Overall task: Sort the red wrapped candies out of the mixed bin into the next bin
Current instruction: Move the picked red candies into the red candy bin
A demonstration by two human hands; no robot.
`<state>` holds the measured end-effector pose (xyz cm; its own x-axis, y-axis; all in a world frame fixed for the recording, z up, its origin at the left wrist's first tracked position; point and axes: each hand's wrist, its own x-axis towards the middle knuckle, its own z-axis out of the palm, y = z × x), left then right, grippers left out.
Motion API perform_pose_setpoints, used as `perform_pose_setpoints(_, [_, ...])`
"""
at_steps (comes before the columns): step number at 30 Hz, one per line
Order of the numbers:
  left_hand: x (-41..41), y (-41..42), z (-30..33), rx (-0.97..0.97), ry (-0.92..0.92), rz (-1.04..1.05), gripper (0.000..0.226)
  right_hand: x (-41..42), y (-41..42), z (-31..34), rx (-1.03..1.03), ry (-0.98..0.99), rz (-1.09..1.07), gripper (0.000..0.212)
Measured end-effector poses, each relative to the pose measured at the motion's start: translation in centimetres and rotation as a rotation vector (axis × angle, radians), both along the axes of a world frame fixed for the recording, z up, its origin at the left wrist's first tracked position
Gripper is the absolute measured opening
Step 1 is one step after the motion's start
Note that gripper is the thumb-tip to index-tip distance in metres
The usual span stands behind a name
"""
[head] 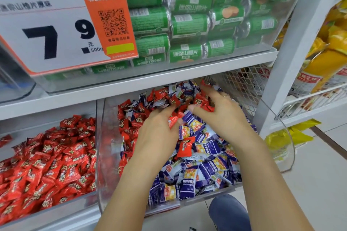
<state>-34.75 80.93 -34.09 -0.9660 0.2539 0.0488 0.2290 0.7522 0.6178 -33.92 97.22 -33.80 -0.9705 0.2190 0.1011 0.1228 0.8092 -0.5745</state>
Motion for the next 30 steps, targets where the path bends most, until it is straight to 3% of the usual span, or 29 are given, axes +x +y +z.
perform_pose_setpoints(2, [-0.4,0.0,-0.1,-0.04,-0.008,0.004,0.053,-0.2,-0.4,-0.3,0.056,0.005,0.027,0.061])
perform_pose_setpoints(7, [-0.8,-0.4,-0.1,-0.116,-0.095,-0.098,0.06,-0.1,-0.6,-0.4,0.042,0.07,0.039,0.029])
perform_pose_setpoints(13, [-0.2,-1.1,0.1,-0.22,-0.017,-0.128,0.041,1.3,0.4,0.0,0.021,0.123,0.076,0.031])
perform_pose_setpoints(19, [0.7,-1.9,1.0,-0.12,0.18,0.015,0.034,2.6,1.7,0.7,-0.154,0.251,0.023,0.017])
perform_pose_setpoints(24, [1.9,-2.9,2.2,0.001,0.249,0.074,0.033,3.4,2.2,1.2,-0.436,0.306,-0.06,0.015])
perform_pose_setpoints(27, [2.7,-3.9,2.7,0.073,0.267,0.023,0.024,4.0,1.9,2.1,-0.508,0.308,-0.041,0.012])
perform_pose_setpoints(30, [3.9,-6.5,3.4,0.248,0.169,-0.025,0.007,4.6,0.6,3.3,-0.539,0.252,0.099,0.007])
